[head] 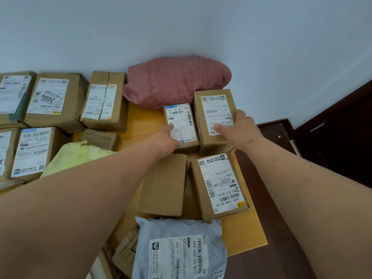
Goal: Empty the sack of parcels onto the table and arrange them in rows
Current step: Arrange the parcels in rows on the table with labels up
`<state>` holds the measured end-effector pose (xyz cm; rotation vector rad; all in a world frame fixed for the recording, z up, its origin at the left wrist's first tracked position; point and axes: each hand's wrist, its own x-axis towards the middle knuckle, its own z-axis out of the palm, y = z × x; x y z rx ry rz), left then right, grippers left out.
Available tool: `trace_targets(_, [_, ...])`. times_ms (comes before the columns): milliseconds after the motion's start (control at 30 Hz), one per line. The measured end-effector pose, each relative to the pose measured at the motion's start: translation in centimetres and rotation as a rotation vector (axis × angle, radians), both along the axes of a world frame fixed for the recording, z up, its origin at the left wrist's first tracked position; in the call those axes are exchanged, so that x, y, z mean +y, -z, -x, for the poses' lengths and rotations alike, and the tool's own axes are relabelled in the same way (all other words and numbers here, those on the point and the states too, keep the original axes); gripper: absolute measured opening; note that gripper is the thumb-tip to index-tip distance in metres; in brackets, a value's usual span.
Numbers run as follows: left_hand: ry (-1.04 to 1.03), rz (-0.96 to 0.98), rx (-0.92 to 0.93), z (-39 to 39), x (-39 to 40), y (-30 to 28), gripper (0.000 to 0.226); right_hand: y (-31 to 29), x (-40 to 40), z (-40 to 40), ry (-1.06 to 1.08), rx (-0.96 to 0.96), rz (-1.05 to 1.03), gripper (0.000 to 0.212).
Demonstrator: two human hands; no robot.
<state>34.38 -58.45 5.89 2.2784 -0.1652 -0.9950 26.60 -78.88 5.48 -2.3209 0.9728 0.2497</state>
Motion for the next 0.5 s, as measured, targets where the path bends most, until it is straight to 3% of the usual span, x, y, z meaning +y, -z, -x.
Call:
trace_targets(167, [-0.111,-0.06,-0.136,0.7,2.0,0.3,0.072,-0.7,0.3,2.6,0.172,-0.17,0.047,0.066])
trace_targets(333, [-0.215,-0.138,-0.067,2.0,4.9,0.4,0.097,-2.0,2.0,6.0,0.17,-0.149,0.128,0.038])
trace_targets(400, [-0.227,-0.148,-0.026,2.7,5.6,0.3,0.102,-2.2,3.2,7.2,0.078,-0.122,0.162,0.04])
trace_targets(500, [-0.241,-0.149,0.074,3.8,5.9,0.0,0.101,-1.8,4.9,8.4,-0.102,0.047,0.133,0.069])
